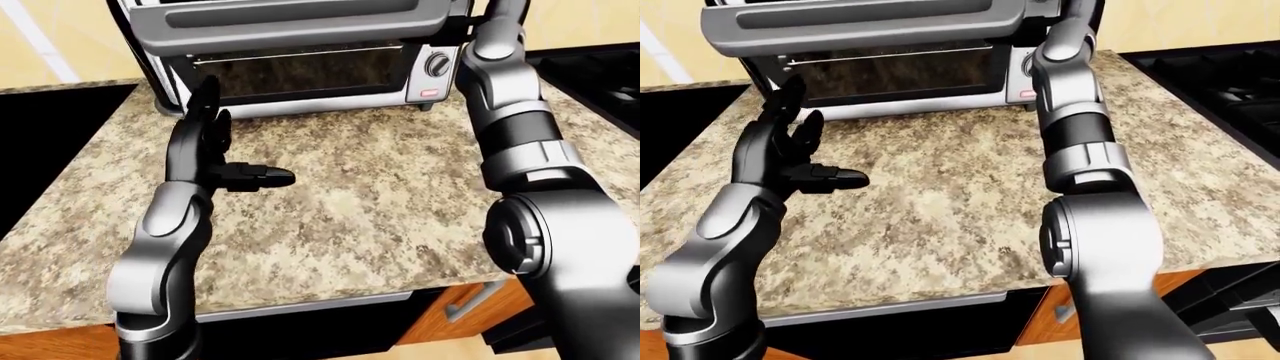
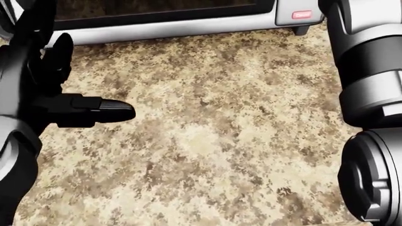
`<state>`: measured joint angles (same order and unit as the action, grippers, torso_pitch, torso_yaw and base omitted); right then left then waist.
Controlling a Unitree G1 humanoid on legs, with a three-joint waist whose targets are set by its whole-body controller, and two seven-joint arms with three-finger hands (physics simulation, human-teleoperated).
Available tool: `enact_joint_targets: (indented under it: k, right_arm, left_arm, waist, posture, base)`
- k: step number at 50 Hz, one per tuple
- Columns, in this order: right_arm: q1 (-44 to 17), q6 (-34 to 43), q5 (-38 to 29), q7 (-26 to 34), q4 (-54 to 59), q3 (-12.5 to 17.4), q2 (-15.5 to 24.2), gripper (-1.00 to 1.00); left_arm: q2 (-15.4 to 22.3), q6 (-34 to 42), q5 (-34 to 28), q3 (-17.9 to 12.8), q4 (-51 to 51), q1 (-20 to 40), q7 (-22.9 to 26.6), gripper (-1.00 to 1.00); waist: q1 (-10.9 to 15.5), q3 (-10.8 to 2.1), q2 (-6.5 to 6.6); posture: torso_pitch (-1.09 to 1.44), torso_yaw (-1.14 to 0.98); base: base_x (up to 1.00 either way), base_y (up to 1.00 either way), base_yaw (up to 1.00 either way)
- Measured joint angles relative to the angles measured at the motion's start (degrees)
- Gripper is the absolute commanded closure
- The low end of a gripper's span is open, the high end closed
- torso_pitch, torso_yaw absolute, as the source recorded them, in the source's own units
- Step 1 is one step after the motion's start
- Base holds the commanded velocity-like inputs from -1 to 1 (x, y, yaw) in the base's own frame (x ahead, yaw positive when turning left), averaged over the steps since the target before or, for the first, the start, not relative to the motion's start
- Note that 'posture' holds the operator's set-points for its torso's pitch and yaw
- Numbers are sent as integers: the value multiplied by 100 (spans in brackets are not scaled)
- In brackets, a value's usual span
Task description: Close the toaster oven door.
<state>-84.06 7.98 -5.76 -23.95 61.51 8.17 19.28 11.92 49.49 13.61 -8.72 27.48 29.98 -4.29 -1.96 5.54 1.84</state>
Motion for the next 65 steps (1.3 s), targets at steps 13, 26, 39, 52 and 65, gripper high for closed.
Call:
enact_joint_targets:
  k: [13,26,39,52,65]
  right_arm:
    - [-35,27,12,-5,51,3,11,-100]
    - [-54,106,-14,-42,39,1,47,-100]
    - [-41,114,3,-156,-22,2,18,-100]
    - [-23,134,26,-245,-91,29,29,-100]
    - [-68,156,-22,-394,-39,18,46,-100]
  left_arm:
    - [-269,68,-164,240,-331,503,72,-100]
    - [-268,107,-140,370,-879,1131,263,-100]
    - [-245,-31,-260,426,-1529,1597,486,-100]
    - [-221,-48,-332,461,-1933,1914,656,-100]
    - [-139,35,-260,444,-2353,2277,733,-100]
  waist:
    - [-3,12,-33]
    - [21,37,-55]
    - [105,59,-154]
    - [157,51,-181]
    - [185,70,-200]
  posture:
    - [0,0]
    - [0,0]
    - [0,0]
    - [0,0]
    - [0,0]
  base:
    - [0,0,0]
    - [0,0,0]
    - [0,0,0]
    - [0,0,0]
    - [0,0,0]
